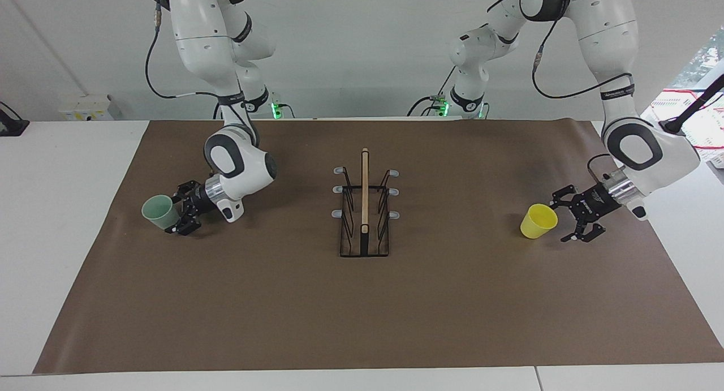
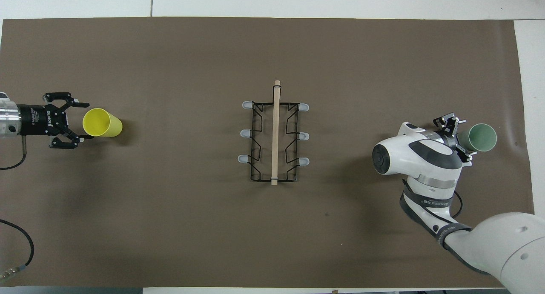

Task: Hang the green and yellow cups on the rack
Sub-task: 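Close the left gripper on the yellow cup while the right grasps green, then lift the yellow cup with the left gripper while the right lifts green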

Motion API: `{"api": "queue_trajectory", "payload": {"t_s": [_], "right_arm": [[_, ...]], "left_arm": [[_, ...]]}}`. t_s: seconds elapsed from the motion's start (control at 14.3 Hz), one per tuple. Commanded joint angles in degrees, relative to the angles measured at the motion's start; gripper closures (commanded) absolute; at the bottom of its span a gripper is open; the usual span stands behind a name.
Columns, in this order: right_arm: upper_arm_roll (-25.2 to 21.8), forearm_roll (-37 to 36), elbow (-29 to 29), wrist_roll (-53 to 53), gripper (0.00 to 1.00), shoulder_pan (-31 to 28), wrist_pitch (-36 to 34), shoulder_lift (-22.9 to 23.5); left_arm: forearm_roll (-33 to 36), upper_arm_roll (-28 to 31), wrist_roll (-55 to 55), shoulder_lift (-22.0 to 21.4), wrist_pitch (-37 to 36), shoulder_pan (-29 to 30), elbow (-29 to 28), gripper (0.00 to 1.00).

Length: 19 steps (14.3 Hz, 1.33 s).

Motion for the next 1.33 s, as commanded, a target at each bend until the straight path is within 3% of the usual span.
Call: {"api": "queue_trajectory", "payload": {"t_s": [0.0,0.21,0.28,0.35,0.42,0.49,0.77,0.91,0.98,1.05,1.12,1.26], "right_arm": [[0.39,-3.22,-1.76,1.53,0.00,-2.11,1.49,-1.50],[0.39,-3.40,-2.37,2.67,0.00,-3.34,1.49,-1.50],[0.39,-3.49,-2.46,2.84,0.16,-3.52,1.40,-1.50],[0.39,-3.49,-2.46,4.59,0.57,-3.43,0.79,-1.58],[0.39,-3.49,-2.37,8.35,0.92,-3.17,0.35,-1.67],[0.39,-3.49,-2.11,12.04,1.00,-2.82,-0.44,-1.67],[0.48,6.41,5.17,12.69,1.00,-1.15,-3.34,-2.63],[0.48,12.82,7.46,11.21,1.00,-2.81,-3.17,-6.49],[0.57,17.03,8.69,10.67,1.00,-2.82,-3.08,-7.81],[0.48,24.12,10.35,10.58,1.00,-3.25,-2.82,-9.04],[0.39,32.72,12.46,10.15,1.00,-4.13,-2.56,-10.01],[0.39,40.86,15.54,8.66,1.00,-4.58,-3.43,-10.81]], "left_arm": [[-3.43,0.26,-0.53,-3.55,4.23,-1.32,-5.96,0.00],[-5.88,0.26,-0.44,-3.90,5.10,-1.31,-7.54,0.00],[-6.42,0.26,-0.35,-4.17,5.98,-1.58,-8.50,0.00],[-6.59,0.17,-0.27,-4.34,6.86,-1.67,-9.04,0.00],[-7.21,0.17,0.08,-4.34,6.95,-1.84,-9.21,0.00],[-7.39,0.17,0.78,-4.52,7.04,-1.93,-9.48,0.00],[-8.53,-0.01,0.97,-4.34,10.27,-4.64,-10.00,0.00],[-8.79,-0.01,0.88,-4.34,12.05,-5.45,-10.45,0.00],[-8.88,-0.01,1.05,-4.34,11.79,-5.45,-10.45,0.41],[-8.88,-0.01,1.75,-4.60,11.79,-5.36,-10.45,0.89],[-8.88,-0.01,1.93,-4.69,11.96,-5.45,-10.36,1.00],[-8.88,0.08,1.76,-5.57,11.70,-5.45,-9.84,1.00]]}}
